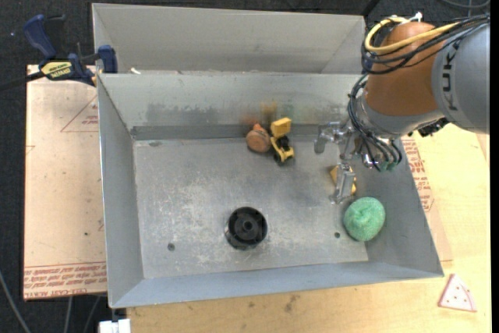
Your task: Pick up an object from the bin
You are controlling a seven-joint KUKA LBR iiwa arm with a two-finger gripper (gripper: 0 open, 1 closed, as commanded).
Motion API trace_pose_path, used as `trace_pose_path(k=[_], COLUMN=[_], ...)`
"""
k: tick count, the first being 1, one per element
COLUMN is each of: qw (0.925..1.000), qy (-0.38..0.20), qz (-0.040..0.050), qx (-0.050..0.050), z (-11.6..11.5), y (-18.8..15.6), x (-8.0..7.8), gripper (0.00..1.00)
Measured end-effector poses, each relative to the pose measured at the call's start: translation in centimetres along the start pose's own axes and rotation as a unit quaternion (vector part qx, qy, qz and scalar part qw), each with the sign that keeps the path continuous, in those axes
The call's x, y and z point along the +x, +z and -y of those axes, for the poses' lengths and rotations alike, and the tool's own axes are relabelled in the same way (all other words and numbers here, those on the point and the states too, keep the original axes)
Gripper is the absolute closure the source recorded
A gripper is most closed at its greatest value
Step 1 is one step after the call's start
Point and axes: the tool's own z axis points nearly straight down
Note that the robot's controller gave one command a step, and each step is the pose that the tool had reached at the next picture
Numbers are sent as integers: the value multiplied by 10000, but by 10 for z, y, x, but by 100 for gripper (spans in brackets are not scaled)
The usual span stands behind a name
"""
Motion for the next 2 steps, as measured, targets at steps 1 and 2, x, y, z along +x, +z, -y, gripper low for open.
trace_pose_path(k=[1,2], qw=[10000,9998], qy=[-9,174], qz=[31,47], qx=[3,0], z=[0,63], y=[-5,59], x=[-1,22], gripper=[0,0])
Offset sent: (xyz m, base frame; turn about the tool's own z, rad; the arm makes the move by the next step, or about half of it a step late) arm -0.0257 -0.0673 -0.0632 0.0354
